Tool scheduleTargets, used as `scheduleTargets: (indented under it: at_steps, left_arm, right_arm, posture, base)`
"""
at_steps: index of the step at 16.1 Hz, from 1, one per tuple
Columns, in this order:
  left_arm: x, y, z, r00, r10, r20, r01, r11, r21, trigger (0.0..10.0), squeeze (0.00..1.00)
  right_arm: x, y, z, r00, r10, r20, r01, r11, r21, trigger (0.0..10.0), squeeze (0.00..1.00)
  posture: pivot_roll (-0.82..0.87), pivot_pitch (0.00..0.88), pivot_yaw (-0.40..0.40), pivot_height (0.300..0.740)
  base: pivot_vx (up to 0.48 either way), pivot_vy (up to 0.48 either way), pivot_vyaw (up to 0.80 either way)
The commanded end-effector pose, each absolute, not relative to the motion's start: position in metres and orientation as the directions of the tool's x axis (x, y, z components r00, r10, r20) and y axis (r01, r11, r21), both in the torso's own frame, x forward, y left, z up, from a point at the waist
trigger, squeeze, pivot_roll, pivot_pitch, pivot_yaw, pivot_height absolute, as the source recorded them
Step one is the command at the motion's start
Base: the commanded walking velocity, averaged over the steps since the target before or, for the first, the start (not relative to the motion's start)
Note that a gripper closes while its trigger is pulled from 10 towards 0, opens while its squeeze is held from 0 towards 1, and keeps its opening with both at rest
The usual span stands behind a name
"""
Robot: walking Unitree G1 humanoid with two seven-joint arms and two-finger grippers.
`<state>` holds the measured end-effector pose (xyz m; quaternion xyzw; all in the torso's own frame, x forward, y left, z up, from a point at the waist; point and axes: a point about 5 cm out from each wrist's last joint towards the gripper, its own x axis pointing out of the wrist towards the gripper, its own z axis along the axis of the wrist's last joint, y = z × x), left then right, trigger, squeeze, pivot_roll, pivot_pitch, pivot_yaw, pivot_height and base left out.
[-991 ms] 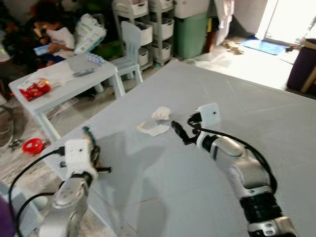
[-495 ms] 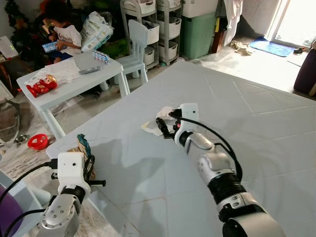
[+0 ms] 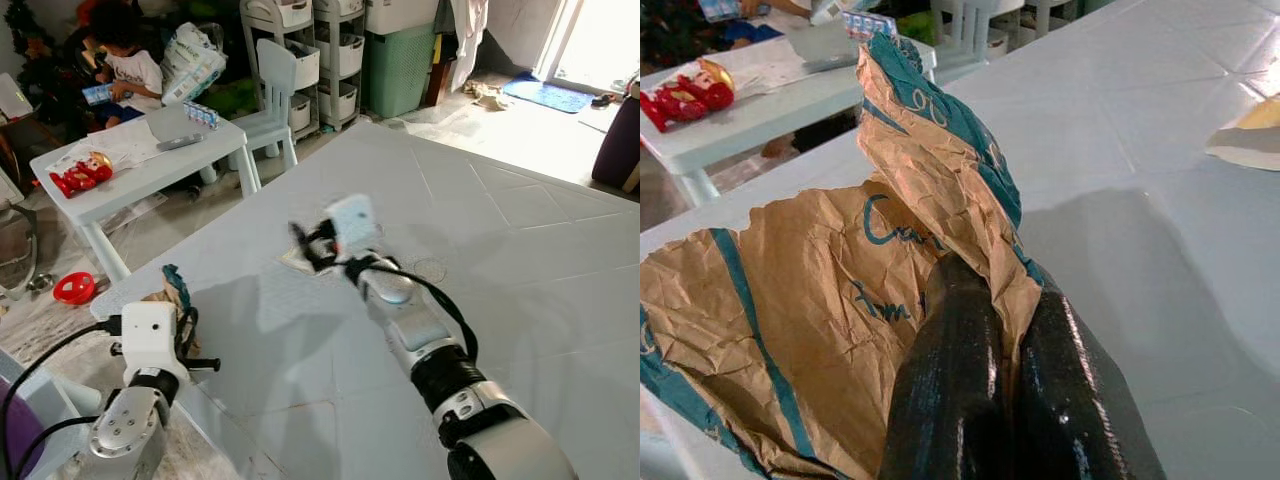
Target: Picking trash to rubbish bin
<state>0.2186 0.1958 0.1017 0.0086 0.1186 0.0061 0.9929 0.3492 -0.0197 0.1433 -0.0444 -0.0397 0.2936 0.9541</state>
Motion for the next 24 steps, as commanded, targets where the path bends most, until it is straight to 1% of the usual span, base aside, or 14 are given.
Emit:
scheduleTargets:
  at_steps: [1,4,6,7,9,12,14,17,18,20,21,23,24]
  left_arm:
    - [0.22,0.193,0.108,0.978,-0.006,-0.21,0.009,1.0,0.013,0.0,0.0]
    - [0.22,0.19,0.108,0.978,-0.016,-0.208,0.017,1.0,0.002,0.0,0.0]
    - [0.22,0.188,0.107,0.977,-0.035,-0.212,0.034,0.999,-0.007,0.0,0.0]
    - [0.22,0.186,0.107,0.976,-0.042,-0.212,0.041,0.999,-0.011,0.0,0.0]
    - [0.221,0.185,0.107,0.976,-0.048,-0.214,0.046,0.999,-0.017,0.0,0.0]
    - [0.22,0.182,0.107,0.974,-0.064,-0.217,0.06,0.998,-0.023,0.0,0.0]
    - [0.22,0.181,0.106,0.972,-0.071,-0.223,0.066,0.997,-0.028,0.0,0.0]
    - [0.221,0.18,0.105,0.971,-0.078,-0.225,0.073,0.997,-0.032,0.0,0.0]
    - [0.222,0.179,0.105,0.971,-0.082,-0.225,0.076,0.997,-0.034,0.0,0.0]
    - [0.222,0.179,0.105,0.971,-0.08,-0.224,0.074,0.997,-0.035,0.0,0.0]
    - [0.222,0.179,0.105,0.972,-0.075,-0.222,0.069,0.997,-0.035,0.0,0.0]
    - [0.222,0.179,0.104,0.972,-0.074,-0.224,0.068,0.997,-0.036,0.0,0.0]
    - [0.222,0.179,0.103,0.971,-0.076,-0.226,0.069,0.997,-0.038,0.0,0.0]
  right_arm:
    - [0.345,-0.013,0.151,0.764,0.638,0.094,-0.62,0.767,-0.165,10.0,0.0]
    - [0.338,-0.012,0.145,0.705,0.703,0.089,-0.67,0.702,-0.241,10.0,0.0]
    - [0.331,-0.014,0.133,0.632,0.774,0.036,-0.699,0.59,-0.405,10.0,0.0]
    - [0.332,-0.015,0.131,0.62,0.785,0.008,-0.691,0.551,-0.468,10.0,0.0]
    - [0.334,-0.017,0.127,0.62,0.784,-0.034,-0.678,0.515,-0.525,10.0,0.0]
    - [0.342,-0.021,0.118,0.678,0.725,-0.121,-0.664,0.533,-0.524,10.0,0.0]
    - [0.346,-0.023,0.111,0.717,0.678,-0.163,-0.664,0.592,-0.456,10.0,0.0]
    - [0.35,-0.023,0.109,0.74,0.644,-0.194,-0.653,0.617,-0.44,10.0,0.0]
    - [0.354,-0.025,0.109,0.763,0.61,-0.211,-0.634,0.647,-0.423,10.0,0.0]
    - [0.359,-0.027,0.117,0.789,0.589,-0.172,-0.601,0.682,-0.418,10.0,0.0]
    - [0.362,-0.027,0.127,0.801,0.589,-0.11,-0.573,0.699,-0.428,10.0,0.0]
    - [0.365,-0.028,0.131,0.815,0.572,-0.091,-0.549,0.713,-0.437,10.0,0.0]
    - [0.366,-0.03,0.129,0.821,0.56,-0.108,-0.545,0.715,-0.438,10.0,0.0]
  posture:
    - [0.2,0.0,0.008,0.74]
    - [0.2,0.0,0.007,0.74]
    - [0.2,0.0,0.006,0.74]
    - [0.2,0.0,0.007,0.74]
    - [0.2,0.0,0.006,0.74]
    - [0.2,0.0,0.006,0.74]
    - [0.2,0.0,0.009,0.74]
    - [0.2,0.0,0.009,0.74]
    - [0.2,0.0,0.007,0.74]
    - [0.2,0.0,0.003,0.74]
    - [0.2,0.0,0.001,0.74]
    - [0.2,0.0,-0.001,0.74]
    - [0.2,0.0,-0.001,0.74]
  base:
    - [0.0,0.0,0.0]
    - [0.0,0.0,0.0]
    - [0.0,0.0,0.0]
    - [0.0,0.0,0.0]
    - [0.0,0.0,0.0]
    - [0.0,0.0,0.0]
    - [0.0,0.0,0.0]
    - [0.0,0.0,0.0]
    - [0.0,0.0,0.0]
    - [0.0,0.0,0.0]
    - [0.0,0.0,0.0]
    - [0.0,0.0,0.0]
    - [0.0,0.0,0.0]
